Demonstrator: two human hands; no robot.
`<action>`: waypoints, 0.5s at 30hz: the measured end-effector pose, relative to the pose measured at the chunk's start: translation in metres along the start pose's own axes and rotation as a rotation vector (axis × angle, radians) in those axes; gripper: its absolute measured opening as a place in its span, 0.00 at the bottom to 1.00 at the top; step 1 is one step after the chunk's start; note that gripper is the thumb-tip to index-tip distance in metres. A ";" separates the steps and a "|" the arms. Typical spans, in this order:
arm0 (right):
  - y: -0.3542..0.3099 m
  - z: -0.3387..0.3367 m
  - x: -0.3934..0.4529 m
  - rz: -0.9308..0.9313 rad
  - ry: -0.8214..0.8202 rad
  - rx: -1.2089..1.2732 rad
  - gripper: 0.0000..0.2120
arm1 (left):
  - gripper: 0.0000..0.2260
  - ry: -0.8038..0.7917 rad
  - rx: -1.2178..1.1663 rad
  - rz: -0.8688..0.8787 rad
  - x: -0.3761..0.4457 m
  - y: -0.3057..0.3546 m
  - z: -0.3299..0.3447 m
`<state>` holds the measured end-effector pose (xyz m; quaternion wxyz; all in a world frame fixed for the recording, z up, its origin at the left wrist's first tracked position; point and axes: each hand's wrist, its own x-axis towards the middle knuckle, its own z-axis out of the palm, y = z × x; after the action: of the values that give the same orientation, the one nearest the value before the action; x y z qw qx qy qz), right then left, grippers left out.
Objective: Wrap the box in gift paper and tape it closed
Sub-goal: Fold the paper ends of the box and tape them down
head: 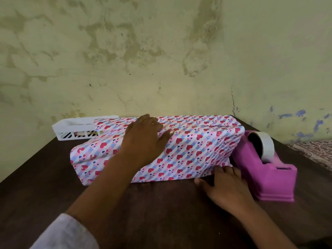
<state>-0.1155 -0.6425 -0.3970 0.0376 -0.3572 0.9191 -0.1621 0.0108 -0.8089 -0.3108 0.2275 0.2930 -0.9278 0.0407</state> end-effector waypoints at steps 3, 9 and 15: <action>0.007 0.003 0.007 0.006 0.012 0.092 0.42 | 0.24 0.075 -0.050 0.016 0.022 -0.001 -0.006; 0.011 0.006 0.006 -0.060 0.129 0.695 0.43 | 0.32 -0.296 -0.046 -0.146 0.039 -0.007 0.003; 0.008 -0.008 0.002 0.261 0.174 1.697 0.29 | 0.38 -0.310 -0.036 -0.178 0.032 -0.016 0.004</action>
<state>-0.1238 -0.6359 -0.3923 0.2394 -0.0860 0.5206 -0.8150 -0.0051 -0.8396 -0.3008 0.0894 0.3729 -0.9226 -0.0419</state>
